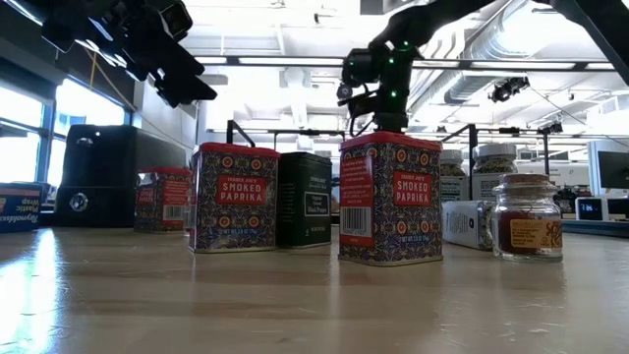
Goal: Shelf spices
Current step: Put the top black seasoning can on the shelf aligned with the other black seasoning can
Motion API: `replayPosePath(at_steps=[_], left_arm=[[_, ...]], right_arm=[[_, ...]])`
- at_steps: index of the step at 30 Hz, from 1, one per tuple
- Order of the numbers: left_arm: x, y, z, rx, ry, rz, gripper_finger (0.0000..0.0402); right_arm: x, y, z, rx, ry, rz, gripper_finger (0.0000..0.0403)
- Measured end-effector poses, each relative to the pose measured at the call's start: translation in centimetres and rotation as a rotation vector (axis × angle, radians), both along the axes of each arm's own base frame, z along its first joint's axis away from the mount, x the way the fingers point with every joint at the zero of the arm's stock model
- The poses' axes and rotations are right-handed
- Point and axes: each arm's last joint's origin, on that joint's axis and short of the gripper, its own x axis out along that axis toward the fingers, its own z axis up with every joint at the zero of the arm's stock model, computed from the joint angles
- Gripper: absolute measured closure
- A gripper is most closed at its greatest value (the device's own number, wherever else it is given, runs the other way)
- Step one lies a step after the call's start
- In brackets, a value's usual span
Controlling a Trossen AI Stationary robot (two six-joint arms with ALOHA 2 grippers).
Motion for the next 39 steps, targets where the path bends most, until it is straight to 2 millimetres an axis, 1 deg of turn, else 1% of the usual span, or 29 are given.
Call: replayPosePath(at_steps=[5, 11, 16, 22, 26, 34, 39], left_arm=[[0.0, 0.0, 0.0, 0.0, 0.001, 0.0, 0.0147], [0.0, 0.0, 0.0, 0.0, 0.002, -0.001, 0.0147], [0.0, 0.0, 0.0, 0.0, 0.002, -0.001, 0.0147], [0.0, 0.0, 0.0, 0.0, 0.002, -0.001, 0.0147], [0.0, 0.0, 0.0, -0.001, 0.002, -0.002, 0.0147], [0.0, 0.0, 0.0, -0.001, 0.001, -0.004, 0.0147], [0.0, 0.0, 0.0, -0.001, 0.002, -0.004, 0.0147]], right_arm=[[0.0, 0.0, -0.1, 0.003, 0.008, 0.07, 0.0289], [0.0, 0.0, -0.2, -0.022, 0.05, 0.171, 0.0295], [0.1, -0.2, -0.3, -0.086, 0.095, 0.18, 0.0296], [0.1, -0.4, -0.3, -0.1, 0.097, 0.184, 0.0296], [0.4, 0.0, -0.3, -0.116, 0.116, 0.212, 0.0296], [1.3, 1.4, -0.3, -0.173, 0.166, 0.264, 0.0296], [1.3, 1.6, -0.2, -0.197, 0.185, 0.26, 0.0296]])
